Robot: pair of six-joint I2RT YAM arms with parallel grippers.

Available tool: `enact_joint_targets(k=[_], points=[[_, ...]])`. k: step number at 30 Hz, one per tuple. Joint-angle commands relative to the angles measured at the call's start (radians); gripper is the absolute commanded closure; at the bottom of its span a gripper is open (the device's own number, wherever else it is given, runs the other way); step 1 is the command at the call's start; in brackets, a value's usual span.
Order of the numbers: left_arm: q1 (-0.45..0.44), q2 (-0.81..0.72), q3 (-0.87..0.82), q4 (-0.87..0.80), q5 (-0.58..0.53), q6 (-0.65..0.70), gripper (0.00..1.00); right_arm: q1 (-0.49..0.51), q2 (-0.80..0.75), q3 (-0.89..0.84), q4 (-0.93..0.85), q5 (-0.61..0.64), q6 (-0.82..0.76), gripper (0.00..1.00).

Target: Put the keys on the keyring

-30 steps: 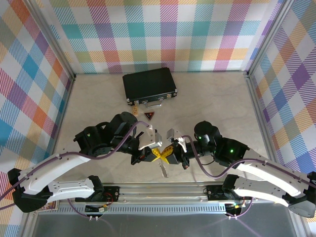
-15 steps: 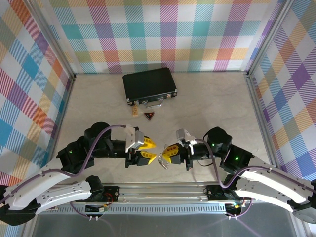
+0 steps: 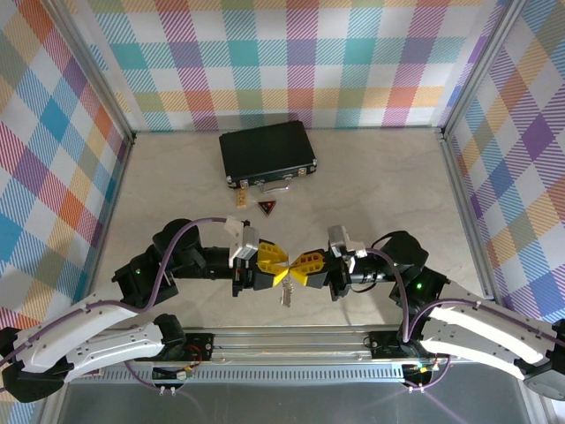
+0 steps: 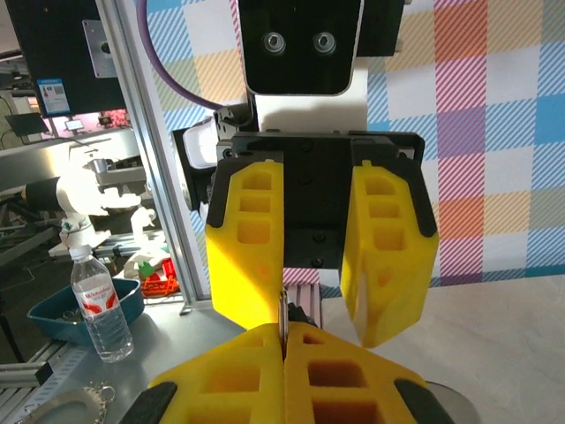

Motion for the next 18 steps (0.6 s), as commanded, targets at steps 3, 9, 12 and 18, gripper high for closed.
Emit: enact_joint_targets(k=[3,9,12,18], points=[[-0.010,-0.006,-0.007,0.051,0.006,-0.009,0.77,0.007,-0.005,-0.010,0.126,-0.009,0.022,1.00],[-0.011,0.002,-0.008,0.063,0.006,-0.009,0.93,0.007,-0.003,-0.022,0.159,-0.006,0.029,1.00],[-0.011,0.003,0.000,0.053,0.006,-0.001,1.00,0.007,-0.005,-0.018,0.141,-0.006,0.025,1.00],[-0.011,0.010,0.058,-0.079,-0.028,0.100,1.00,0.008,-0.027,0.027,-0.044,0.001,-0.039,0.96]])
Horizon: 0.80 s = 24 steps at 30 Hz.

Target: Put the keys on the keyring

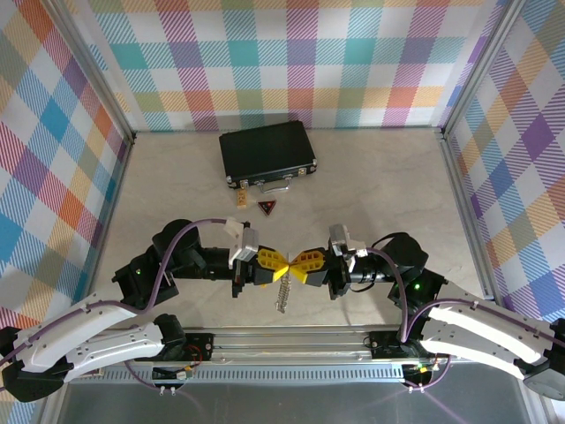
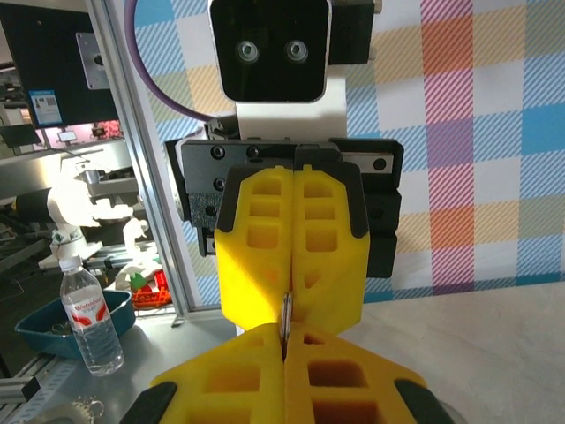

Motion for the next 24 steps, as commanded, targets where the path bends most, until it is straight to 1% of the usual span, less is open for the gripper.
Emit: enact_joint_targets(k=[1,4,9,13,17,24], points=[[-0.005,0.011,0.067,-0.095,-0.046,0.092,1.00,0.008,-0.028,0.059,-0.116,-0.019,-0.060,0.92],[-0.006,0.023,0.111,-0.211,-0.079,0.166,1.00,0.008,-0.041,0.096,-0.270,0.013,-0.117,0.81],[-0.006,0.054,0.181,-0.335,-0.113,0.266,1.00,0.008,-0.055,0.172,-0.495,0.064,-0.207,0.70],[-0.006,0.083,0.236,-0.418,-0.131,0.321,1.00,0.008,-0.048,0.221,-0.598,0.100,-0.250,0.63],[-0.006,0.111,0.278,-0.474,-0.133,0.349,1.00,0.008,-0.011,0.256,-0.638,0.105,-0.277,0.62],[-0.017,0.128,0.295,-0.508,-0.165,0.372,1.00,0.010,0.059,0.289,-0.620,0.109,-0.292,0.65]])
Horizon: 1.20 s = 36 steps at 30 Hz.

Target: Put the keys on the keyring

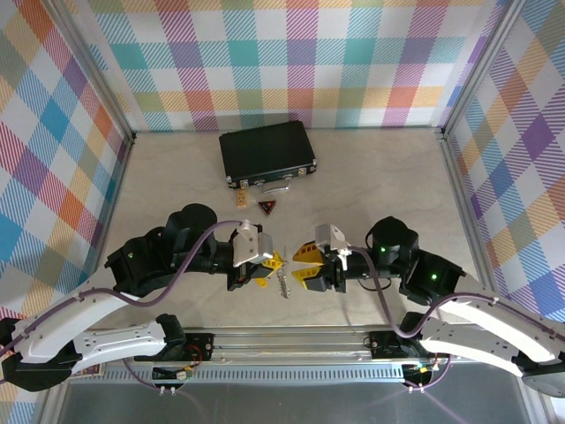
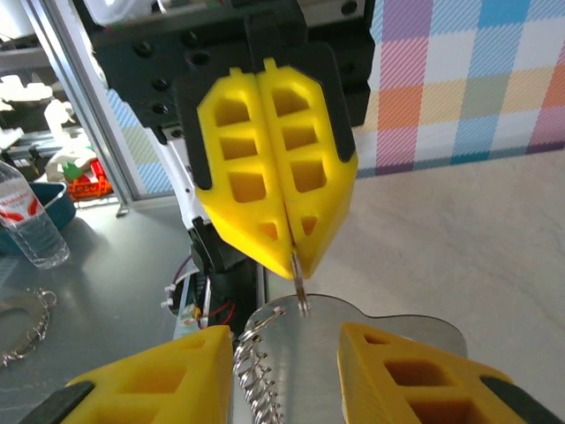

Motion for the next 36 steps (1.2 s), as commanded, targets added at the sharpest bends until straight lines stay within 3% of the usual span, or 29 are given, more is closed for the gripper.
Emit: enact_joint_targets(k=[1,10,18,25,28,33,36], points=[[-0.016,0.001,0.034,-0.031,-0.024,0.033,1.00,0.009,0.009,0.034,0.002,0.010,-0.030,0.65],[-0.019,0.012,0.027,-0.033,-0.035,0.037,1.00,0.027,0.060,0.054,-0.011,0.026,-0.041,0.72],[-0.021,0.013,0.027,-0.028,-0.027,0.035,1.00,0.046,0.071,0.055,-0.017,0.057,-0.042,0.87],[-0.021,0.019,0.025,-0.033,-0.024,0.036,1.00,0.059,0.087,0.056,-0.004,0.072,-0.043,0.91],[-0.021,0.021,0.023,-0.031,-0.026,0.037,1.00,0.065,0.089,0.055,-0.002,0.088,-0.071,1.00],[-0.020,0.009,0.008,-0.006,-0.032,0.020,1.00,0.073,0.072,0.031,0.024,0.118,-0.075,1.00],[-0.021,-0.045,-0.053,0.084,-0.025,-0.037,0.84,0.073,0.024,-0.027,0.115,0.131,-0.060,1.00]])
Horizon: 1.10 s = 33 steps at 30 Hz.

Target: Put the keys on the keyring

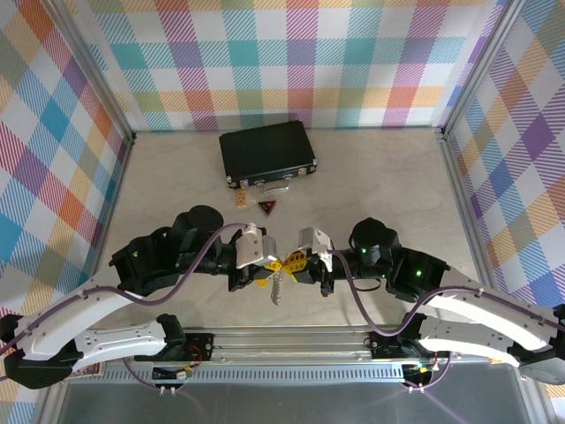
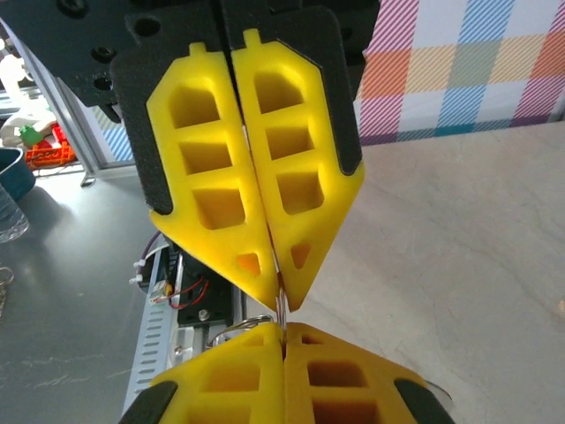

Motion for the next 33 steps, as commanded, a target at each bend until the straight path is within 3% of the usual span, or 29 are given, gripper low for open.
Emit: enact_joint_targets(k=[1,5,7,18,33], points=[[-0.008,-0.079,-0.069,0.146,0.016,-0.076,0.80,0.008,-0.066,-0.056,0.149,0.014,0.027,1.00],[-0.008,-0.202,-0.223,0.393,0.012,-0.210,0.67,0.008,-0.114,-0.117,0.278,-0.036,0.079,1.00],[-0.008,-0.224,-0.247,0.447,0.024,-0.244,0.66,0.008,-0.117,-0.125,0.317,-0.076,0.097,1.00],[-0.009,-0.225,-0.269,0.568,0.129,-0.338,0.64,0.009,-0.136,-0.186,0.563,-0.187,0.181,1.00],[-0.009,-0.185,-0.260,0.601,0.198,-0.362,0.68,0.008,-0.111,-0.192,0.603,-0.169,0.184,1.00]])
